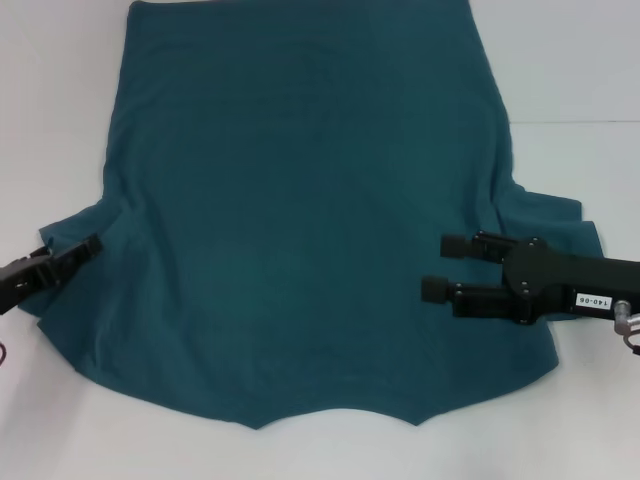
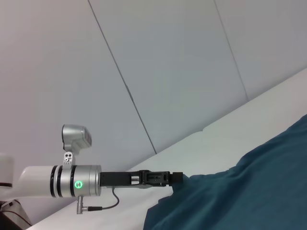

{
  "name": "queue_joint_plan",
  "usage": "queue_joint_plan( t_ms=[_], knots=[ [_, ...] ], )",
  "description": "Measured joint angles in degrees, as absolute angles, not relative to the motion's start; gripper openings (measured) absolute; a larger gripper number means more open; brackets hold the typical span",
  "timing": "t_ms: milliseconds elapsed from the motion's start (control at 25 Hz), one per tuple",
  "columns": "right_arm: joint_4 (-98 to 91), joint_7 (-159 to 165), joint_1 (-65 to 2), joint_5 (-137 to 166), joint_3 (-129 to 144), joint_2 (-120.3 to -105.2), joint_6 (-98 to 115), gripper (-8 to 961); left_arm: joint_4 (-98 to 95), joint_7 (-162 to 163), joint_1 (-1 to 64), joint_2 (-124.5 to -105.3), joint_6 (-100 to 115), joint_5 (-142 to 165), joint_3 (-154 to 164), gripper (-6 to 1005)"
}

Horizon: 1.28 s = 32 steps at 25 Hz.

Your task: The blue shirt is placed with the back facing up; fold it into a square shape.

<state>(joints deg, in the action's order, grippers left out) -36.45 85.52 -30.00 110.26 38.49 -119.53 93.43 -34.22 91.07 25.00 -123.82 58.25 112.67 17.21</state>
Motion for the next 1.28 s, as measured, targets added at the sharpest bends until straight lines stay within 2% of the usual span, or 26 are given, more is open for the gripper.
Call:
queue_joint_plan(
  t_ms=[400, 600, 1080, 1160, 1280],
  knots=[
    [-36.5, 85.5, -30.0, 110.3, 38.5, -119.53, 93.6, 911, -33.1, 91.2, 25.5, -123.84, 54.6, 112.3, 18.5, 866],
    [-36.5, 85.5, -30.1, 110.3, 38.5, -119.53, 93.6, 910, -33.1, 91.2, 25.5, -123.84, 54.5, 112.3, 18.5, 645],
    [-36.5, 85.5, -30.1, 110.3, 38.5, -119.53, 93.7, 908, -33.3, 91.2, 25.8, -123.82, 53.4, 112.2, 18.3, 229],
    [-36.4, 85.5, -30.1, 110.3, 38.5, -119.53, 93.6, 908, -33.3, 91.2, 26.0, -123.73, 52.9, 112.3, 18.3, 4],
    [-36.2, 85.5, -30.1, 110.2, 38.5, -119.53, 93.6, 907, -33.5, 91.2, 26.2, -123.54, 51.9, 112.5, 18.3, 3]
  ],
)
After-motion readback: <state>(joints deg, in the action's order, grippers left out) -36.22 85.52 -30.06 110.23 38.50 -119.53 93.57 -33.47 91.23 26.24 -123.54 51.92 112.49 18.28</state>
